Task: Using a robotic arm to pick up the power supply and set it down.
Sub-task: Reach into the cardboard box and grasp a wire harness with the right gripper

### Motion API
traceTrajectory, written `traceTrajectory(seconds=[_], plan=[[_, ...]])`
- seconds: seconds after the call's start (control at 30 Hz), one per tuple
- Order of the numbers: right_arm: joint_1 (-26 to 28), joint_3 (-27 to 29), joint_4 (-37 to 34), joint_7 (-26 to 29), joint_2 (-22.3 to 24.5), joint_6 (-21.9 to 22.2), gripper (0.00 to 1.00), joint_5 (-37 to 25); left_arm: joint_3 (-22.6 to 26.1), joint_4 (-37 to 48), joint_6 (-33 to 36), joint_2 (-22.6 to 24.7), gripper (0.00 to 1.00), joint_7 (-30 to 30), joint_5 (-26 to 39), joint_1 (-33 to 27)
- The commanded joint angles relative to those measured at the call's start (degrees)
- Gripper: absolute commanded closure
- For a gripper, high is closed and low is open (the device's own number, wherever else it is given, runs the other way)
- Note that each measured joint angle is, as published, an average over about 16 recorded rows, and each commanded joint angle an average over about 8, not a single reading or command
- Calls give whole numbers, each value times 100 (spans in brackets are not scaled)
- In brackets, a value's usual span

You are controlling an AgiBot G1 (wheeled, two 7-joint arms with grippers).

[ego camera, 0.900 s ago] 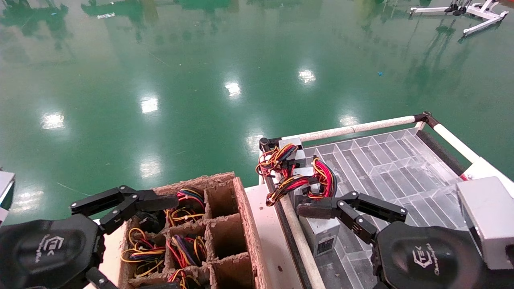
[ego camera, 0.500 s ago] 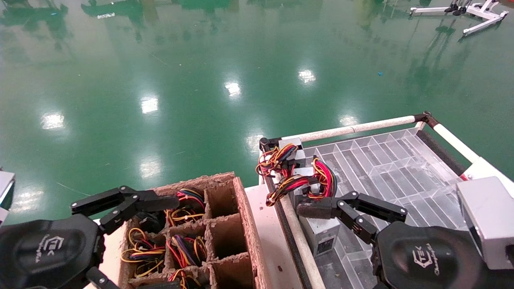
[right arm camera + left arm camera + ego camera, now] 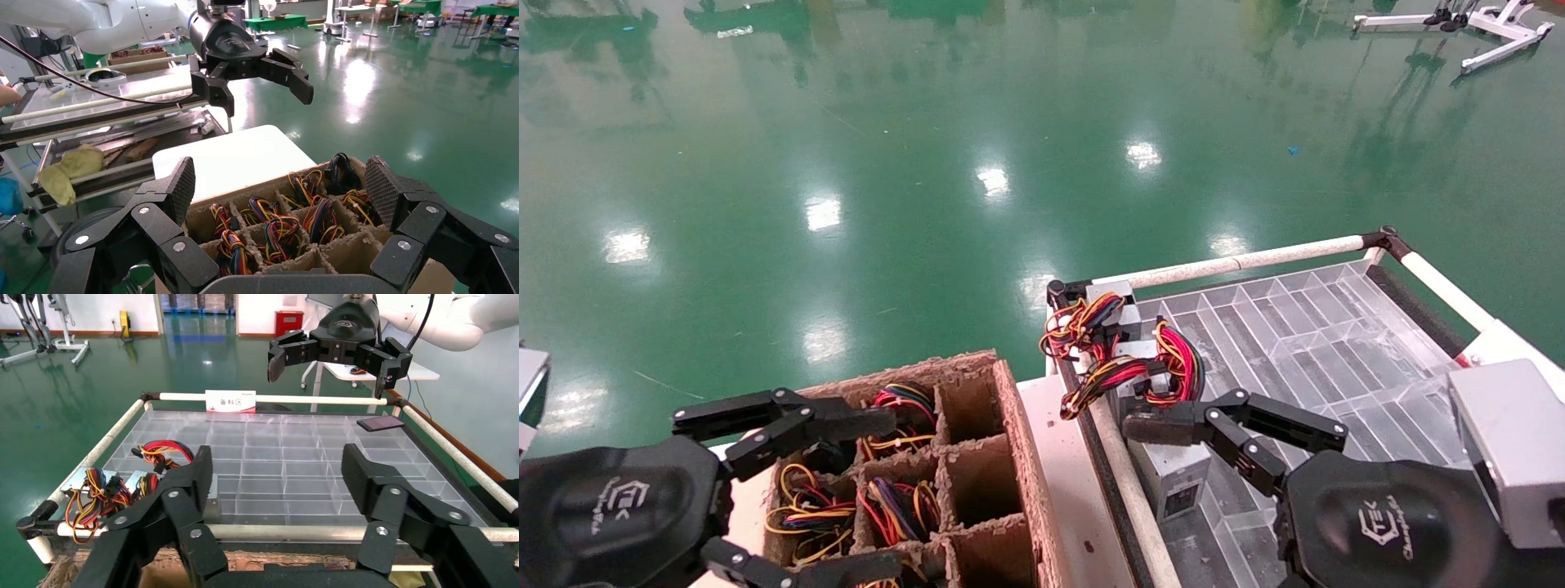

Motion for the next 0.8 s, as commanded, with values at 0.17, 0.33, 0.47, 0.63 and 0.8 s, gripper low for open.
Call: traceTrajectory(seconds=[0.17,0.33,0.47,0.63,0.8], plan=[[8,-96,-34,19,-76,-2,0,-122,0,0,0,0,100,0,0,0],[192,-455,-200,51,-389,-41,0,-650,0,0,0,0,100,0,0,0],[476,-828,-411,82,-713,-134,0,-1228,0,0,0,0,100,0,0,0],[852,-1281,-707,110,-1079,-281,1,-1929,0,0,0,0,98,0,0,0],[1177,-1676,-995,113,-1391,-398,50,-2416,0,0,0,0,89,0,0,0]])
